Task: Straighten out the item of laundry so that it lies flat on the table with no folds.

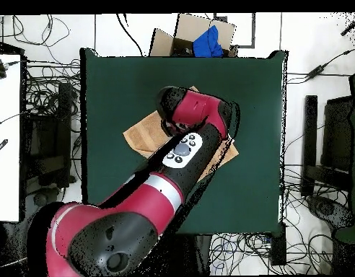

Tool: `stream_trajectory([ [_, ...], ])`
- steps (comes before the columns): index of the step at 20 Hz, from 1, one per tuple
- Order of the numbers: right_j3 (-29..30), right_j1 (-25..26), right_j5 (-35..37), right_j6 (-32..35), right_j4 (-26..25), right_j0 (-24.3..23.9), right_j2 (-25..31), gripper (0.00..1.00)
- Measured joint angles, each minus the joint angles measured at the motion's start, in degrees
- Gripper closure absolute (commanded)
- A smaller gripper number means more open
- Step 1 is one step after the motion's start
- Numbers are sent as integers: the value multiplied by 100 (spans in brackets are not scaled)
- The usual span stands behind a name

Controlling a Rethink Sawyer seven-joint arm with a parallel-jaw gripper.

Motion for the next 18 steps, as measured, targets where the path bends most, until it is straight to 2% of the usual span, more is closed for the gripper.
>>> stream_trajectory([
  [5,332,-252,-83,0,1,-15,199,0],
  [9,644,-433,-437,0,1,-15,411,0],
  [18,1214,-579,-1739,0,3,-87,960,0],
])
